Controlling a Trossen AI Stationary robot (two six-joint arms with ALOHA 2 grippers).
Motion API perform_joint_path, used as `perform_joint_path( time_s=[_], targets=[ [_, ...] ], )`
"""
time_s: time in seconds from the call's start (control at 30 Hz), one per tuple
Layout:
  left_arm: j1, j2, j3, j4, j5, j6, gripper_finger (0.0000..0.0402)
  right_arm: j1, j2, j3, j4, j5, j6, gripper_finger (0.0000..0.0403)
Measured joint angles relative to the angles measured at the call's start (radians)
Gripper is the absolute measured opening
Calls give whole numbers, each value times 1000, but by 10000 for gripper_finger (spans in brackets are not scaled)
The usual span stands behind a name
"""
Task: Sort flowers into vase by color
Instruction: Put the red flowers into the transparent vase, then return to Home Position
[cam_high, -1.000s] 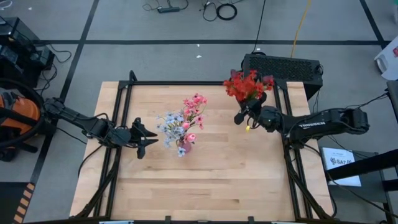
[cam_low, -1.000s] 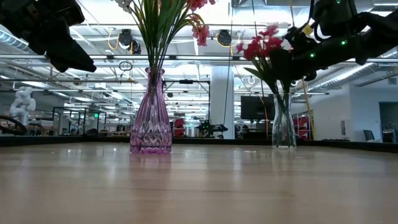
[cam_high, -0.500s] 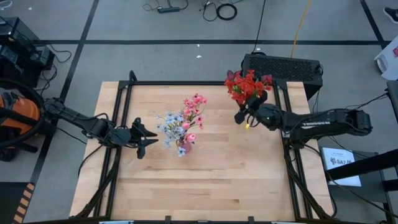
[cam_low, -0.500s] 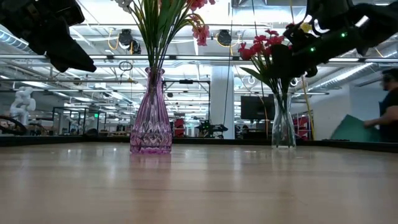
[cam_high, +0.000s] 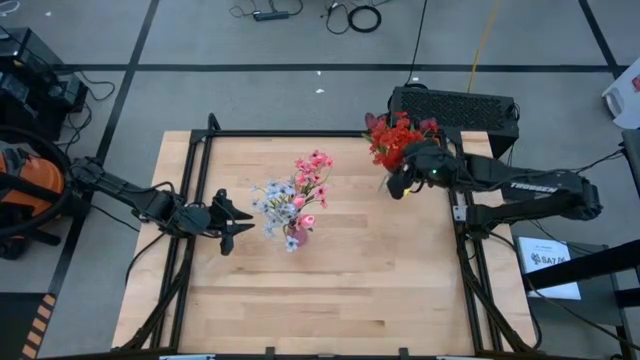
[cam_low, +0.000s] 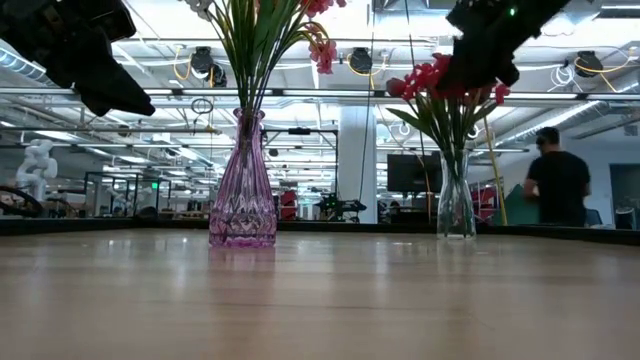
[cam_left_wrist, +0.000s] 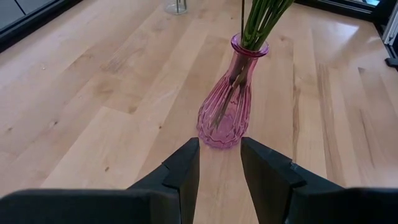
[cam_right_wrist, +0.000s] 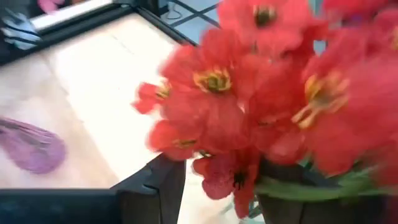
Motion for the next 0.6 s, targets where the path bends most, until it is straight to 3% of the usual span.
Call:
perform_joint_path(
  time_s=[0.17, 0.37, 0.5, 0.6],
  targets=[
    [0, 0, 0, 0, 0, 0, 125, 0, 0, 94, -81, -85, 39, 165],
    [0, 0, 0, -6, 0, 1, 125, 19, 0, 121, -199, -345, 80, 165],
    [0, 0, 0, -8, 2, 1, 125, 51, 0, 121, -477, -514, 93, 165],
    [0, 0, 0, -8, 4, 1, 125, 79, 0, 121, -712, -530, 201, 165]
  ],
)
